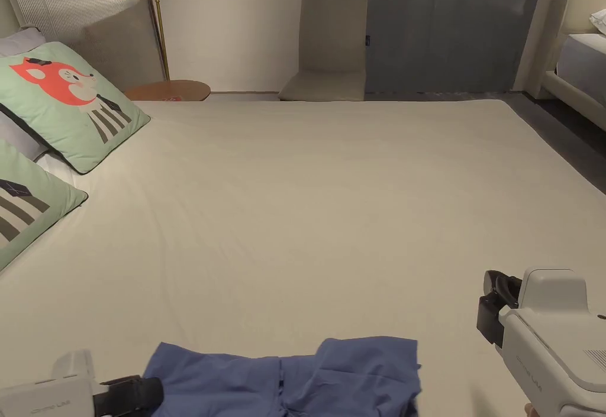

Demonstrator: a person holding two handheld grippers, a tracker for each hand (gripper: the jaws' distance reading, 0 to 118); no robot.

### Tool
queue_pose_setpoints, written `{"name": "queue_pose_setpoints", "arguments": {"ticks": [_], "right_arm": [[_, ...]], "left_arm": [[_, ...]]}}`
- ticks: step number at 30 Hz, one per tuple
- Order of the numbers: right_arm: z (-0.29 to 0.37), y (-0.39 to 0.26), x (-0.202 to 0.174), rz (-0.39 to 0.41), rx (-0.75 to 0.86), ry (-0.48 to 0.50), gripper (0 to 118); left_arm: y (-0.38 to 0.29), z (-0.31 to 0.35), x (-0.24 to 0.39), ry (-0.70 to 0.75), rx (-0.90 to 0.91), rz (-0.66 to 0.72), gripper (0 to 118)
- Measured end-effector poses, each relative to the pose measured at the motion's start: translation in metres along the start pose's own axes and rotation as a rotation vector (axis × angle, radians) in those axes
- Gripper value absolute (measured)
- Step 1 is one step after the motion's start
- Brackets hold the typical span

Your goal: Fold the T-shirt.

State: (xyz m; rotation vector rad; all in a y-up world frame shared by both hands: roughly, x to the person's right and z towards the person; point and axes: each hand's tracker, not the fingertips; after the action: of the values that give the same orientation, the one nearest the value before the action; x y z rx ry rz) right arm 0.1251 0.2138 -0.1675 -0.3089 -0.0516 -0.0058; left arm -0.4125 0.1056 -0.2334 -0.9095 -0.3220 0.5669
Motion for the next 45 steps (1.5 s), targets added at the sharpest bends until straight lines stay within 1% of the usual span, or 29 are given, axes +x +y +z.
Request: {"name": "queue_pose_setpoints", "arguments": {"ticks": [3, 6, 8, 13, 17, 19, 22, 24, 27, 29, 32, 33, 34, 35, 36, 37, 38, 39, 40, 44, 45], "right_arm": [[-0.001, -0.001, -0.002, -0.004, 0.001, 0.009, 0], [0.0, -0.003, -0.002, -0.008, 0.001, 0.017, 0], [0.001, -0.003, -0.003, -0.007, 0.001, 0.022, 0], [0.005, -0.003, -0.002, -0.01, 0.002, 0.027, 0], [0.011, -0.001, 0.004, -0.015, 0.011, 0.019, 0], [0.013, -0.001, 0.008, -0.017, 0.012, 0.012, 0], [0.014, -0.004, 0.018, -0.023, 0.013, -0.002, 0], [0.016, -0.005, 0.023, -0.023, 0.011, -0.012, 0], [0.019, -0.005, 0.029, -0.028, 0.01, -0.03, 0], [0.021, -0.005, 0.035, -0.036, 0.013, -0.041, 0], [0.023, -0.005, 0.04, -0.038, 0.017, -0.055, 0], [0.025, -0.003, 0.04, -0.039, 0.017, -0.055, 0], [0.025, -0.003, 0.041, -0.043, 0.016, -0.057, 0], [0.026, -0.003, 0.042, -0.048, 0.016, -0.058, 0], [0.026, -0.003, 0.043, -0.049, 0.015, -0.06, 0], [0.024, -0.004, 0.044, -0.047, 0.015, -0.062, 0], [0.024, -0.005, 0.044, -0.046, 0.014, -0.063, 0], [0.024, -0.005, 0.044, -0.046, 0.015, -0.063, 0], [0.024, -0.005, 0.044, -0.048, 0.016, -0.062, 0], [0.025, -0.004, 0.04, -0.047, 0.014, -0.049, 0], [0.025, -0.003, 0.038, -0.046, 0.015, -0.046, 0]], "left_arm": [[0.009, 0.012, -0.001, 0.051, 0.016, -0.006, 8], [0.008, 0.015, 0.027, 0.081, 0.011, -0.046, 8], [0.004, 0.011, 0.061, 0.117, 0.011, -0.103, 8], [0.001, -0.014, 0.129, 0.102, -0.029, -0.198, 8], [-0.007, -0.049, 0.178, 0.082, -0.106, -0.307, 8], [-0.014, -0.068, 0.198, 0.052, -0.136, -0.339, 8], [-0.021, -0.099, 0.219, 0.014, -0.179, -0.337, 8], [-0.035, -0.108, 0.243, -0.038, -0.199, -0.352, 8], [-0.047, -0.129, 0.262, -0.08, -0.231, -0.359, 8], [-0.056, -0.142, 0.273, -0.082, -0.249, -0.365, 8], [-0.067, -0.159, 0.281, -0.02, -0.243, -0.444, 8], [-0.069, -0.162, 0.282, -0.02, -0.238, -0.441, 12], [-0.07, -0.162, 0.28, -0.03, -0.236, -0.443, 23], [-0.07, -0.161, 0.28, -0.058, -0.235, -0.436, 43], [-0.07, -0.16, 0.279, -0.101, -0.238, -0.426, 73], [-0.07, -0.156, 0.279, -0.132, -0.232, -0.42, 93], [-0.069, -0.15, 0.278, -0.15, -0.2, -0.412, 106], [-0.067, -0.143, 0.277, -0.168, -0.159, -0.411, 109], [-0.064, -0.132, 0.278, -0.169, -0.113, -0.414, 109], [-0.056, -0.101, 0.263, -0.129, 0.115, -0.461, 109], [-0.057, -0.093, 0.258, -0.091, 0.184, -0.474, 108]]}}
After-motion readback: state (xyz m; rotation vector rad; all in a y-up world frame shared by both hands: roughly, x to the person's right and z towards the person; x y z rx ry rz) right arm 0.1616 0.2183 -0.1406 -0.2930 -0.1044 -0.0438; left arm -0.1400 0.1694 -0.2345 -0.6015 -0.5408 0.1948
